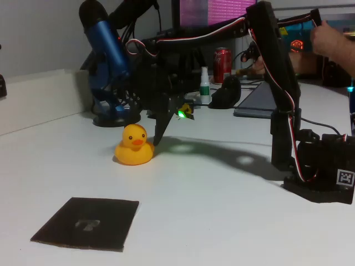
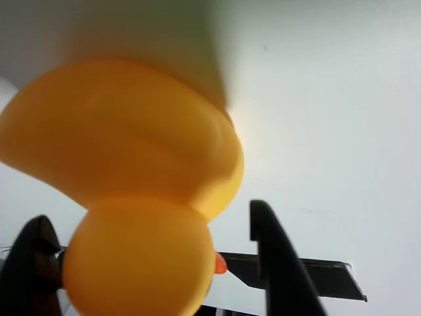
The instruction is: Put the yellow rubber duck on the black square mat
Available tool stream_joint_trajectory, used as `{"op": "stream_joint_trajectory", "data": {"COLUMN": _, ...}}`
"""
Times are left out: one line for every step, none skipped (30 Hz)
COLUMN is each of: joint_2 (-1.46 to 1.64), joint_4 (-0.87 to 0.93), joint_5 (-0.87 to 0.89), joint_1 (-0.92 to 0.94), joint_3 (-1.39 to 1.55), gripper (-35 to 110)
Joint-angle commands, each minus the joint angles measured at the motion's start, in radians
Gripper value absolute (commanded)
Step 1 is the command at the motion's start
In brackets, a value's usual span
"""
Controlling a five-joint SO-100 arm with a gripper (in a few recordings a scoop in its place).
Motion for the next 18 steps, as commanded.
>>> {"op": "stream_joint_trajectory", "data": {"joint_2": 0.021, "joint_4": 0.005, "joint_5": -0.015, "joint_1": 0.014, "joint_3": -0.032, "gripper": 34}}
{"op": "stream_joint_trajectory", "data": {"joint_2": 0.023, "joint_4": 0.005, "joint_5": -0.015, "joint_1": 0.014, "joint_3": -0.032, "gripper": 34}}
{"op": "stream_joint_trajectory", "data": {"joint_2": 0.023, "joint_4": 0.005, "joint_5": -0.015, "joint_1": 0.014, "joint_3": -0.034, "gripper": 34}}
{"op": "stream_joint_trajectory", "data": {"joint_2": 0.023, "joint_4": 0.005, "joint_5": -0.015, "joint_1": 0.012, "joint_3": -0.035, "gripper": 34}}
{"op": "stream_joint_trajectory", "data": {"joint_2": 0.023, "joint_4": 0.005, "joint_5": -0.015, "joint_1": 0.012, "joint_3": -0.035, "gripper": 34}}
{"op": "stream_joint_trajectory", "data": {"joint_2": 0.021, "joint_4": 0.005, "joint_5": -0.015, "joint_1": 0.012, "joint_3": -0.035, "gripper": 34}}
{"op": "stream_joint_trajectory", "data": {"joint_2": 0.018, "joint_4": 0.005, "joint_5": -0.015, "joint_1": 0.011, "joint_3": -0.035, "gripper": 34}}
{"op": "stream_joint_trajectory", "data": {"joint_2": 0.02, "joint_4": 0.005, "joint_5": -0.015, "joint_1": 0.011, "joint_3": -0.031, "gripper": 34}}
{"op": "stream_joint_trajectory", "data": {"joint_2": 0.021, "joint_4": 0.005, "joint_5": -0.015, "joint_1": 0.011, "joint_3": -0.028, "gripper": 34}}
{"op": "stream_joint_trajectory", "data": {"joint_2": 0.023, "joint_4": 0.011, "joint_5": -0.015, "joint_1": 0.011, "joint_3": -0.028, "gripper": 34}}
{"op": "stream_joint_trajectory", "data": {"joint_2": 0.023, "joint_4": 0.014, "joint_5": -0.015, "joint_1": 0.011, "joint_3": -0.032, "gripper": 34}}
{"op": "stream_joint_trajectory", "data": {"joint_2": 0.023, "joint_4": 0.014, "joint_5": -0.015, "joint_1": 0.011, "joint_3": -0.034, "gripper": 34}}
{"op": "stream_joint_trajectory", "data": {"joint_2": 0.023, "joint_4": 0.014, "joint_5": -0.015, "joint_1": 0.011, "joint_3": -0.034, "gripper": 34}}
{"op": "stream_joint_trajectory", "data": {"joint_2": 0.023, "joint_4": 0.012, "joint_5": -0.015, "joint_1": 0.011, "joint_3": -0.034, "gripper": 34}}
{"op": "stream_joint_trajectory", "data": {"joint_2": 0.023, "joint_4": 0.012, "joint_5": -0.015, "joint_1": 0.011, "joint_3": -0.034, "gripper": 34}}
{"op": "stream_joint_trajectory", "data": {"joint_2": 0.023, "joint_4": 0.011, "joint_5": -0.015, "joint_1": 0.011, "joint_3": -0.032, "gripper": 34}}
{"op": "stream_joint_trajectory", "data": {"joint_2": 0.023, "joint_4": 0.008, "joint_5": -0.015, "joint_1": 0.011, "joint_3": -0.029, "gripper": 34}}
{"op": "stream_joint_trajectory", "data": {"joint_2": 0.021, "joint_4": 0.011, "joint_5": -0.015, "joint_1": 0.009, "joint_3": -0.026, "gripper": 34}}
